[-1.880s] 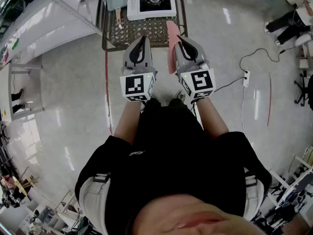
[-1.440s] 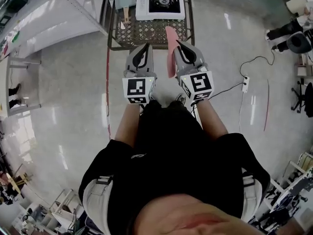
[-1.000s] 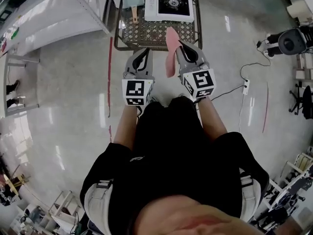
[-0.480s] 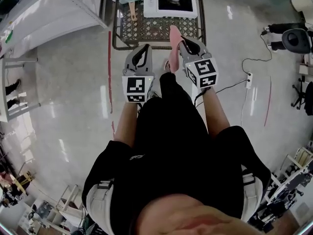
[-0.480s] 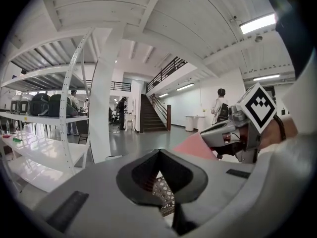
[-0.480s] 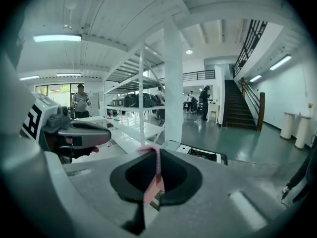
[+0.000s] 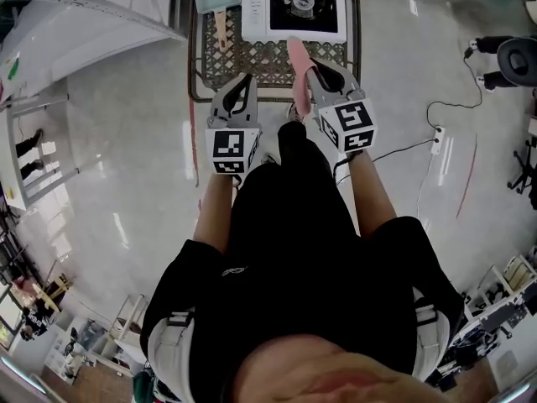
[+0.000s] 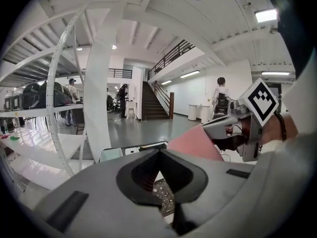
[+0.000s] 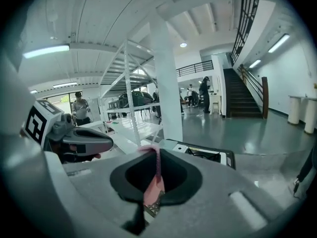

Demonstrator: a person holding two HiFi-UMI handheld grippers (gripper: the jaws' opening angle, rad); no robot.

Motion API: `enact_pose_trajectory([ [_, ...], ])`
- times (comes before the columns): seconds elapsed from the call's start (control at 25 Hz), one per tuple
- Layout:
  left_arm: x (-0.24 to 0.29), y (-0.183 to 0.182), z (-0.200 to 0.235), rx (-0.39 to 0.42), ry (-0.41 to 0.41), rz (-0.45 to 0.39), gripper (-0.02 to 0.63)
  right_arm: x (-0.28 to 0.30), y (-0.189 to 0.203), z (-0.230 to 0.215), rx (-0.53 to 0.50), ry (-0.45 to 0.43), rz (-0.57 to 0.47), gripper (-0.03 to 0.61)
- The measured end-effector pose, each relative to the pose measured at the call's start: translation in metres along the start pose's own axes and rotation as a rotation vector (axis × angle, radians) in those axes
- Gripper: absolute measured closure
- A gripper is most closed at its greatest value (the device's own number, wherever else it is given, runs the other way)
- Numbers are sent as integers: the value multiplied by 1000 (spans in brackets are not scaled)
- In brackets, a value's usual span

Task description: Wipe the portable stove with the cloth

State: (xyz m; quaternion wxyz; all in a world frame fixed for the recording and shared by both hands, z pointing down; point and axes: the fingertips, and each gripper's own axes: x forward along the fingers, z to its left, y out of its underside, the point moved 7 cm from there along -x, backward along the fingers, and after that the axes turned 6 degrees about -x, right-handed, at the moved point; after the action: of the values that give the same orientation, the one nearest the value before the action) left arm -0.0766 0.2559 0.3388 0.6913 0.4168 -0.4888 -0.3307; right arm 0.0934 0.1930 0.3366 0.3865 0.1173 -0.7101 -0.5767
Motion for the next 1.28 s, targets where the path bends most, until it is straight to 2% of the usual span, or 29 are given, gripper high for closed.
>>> enact_pose_trajectory([
  [0.12,23,2,4,-7,-10,51,614,18,3,-20,32,-23,4,571],
  [0.36,58,-10,16,-7,-63,50,614,55,-18,-57,12,-73,-26,571],
  [0.6,72,-13,40,17,-105,81,614,90,-35,-73,20,-67,-22,571],
  [0.84,98,-15,79,-50,-85,74,614,132,-51,-79,0,-40,-1,571],
  [1.0,126,-18,116,-58,-62,86,614,175,-66,-88,-32,-8,28,571],
  [1.12,145,-11,145,-64,-41,117,614,211,-72,-93,-37,7,54,571],
  [1.28,165,0,174,-112,-17,134,614,262,-87,-100,-68,3,61,570],
])
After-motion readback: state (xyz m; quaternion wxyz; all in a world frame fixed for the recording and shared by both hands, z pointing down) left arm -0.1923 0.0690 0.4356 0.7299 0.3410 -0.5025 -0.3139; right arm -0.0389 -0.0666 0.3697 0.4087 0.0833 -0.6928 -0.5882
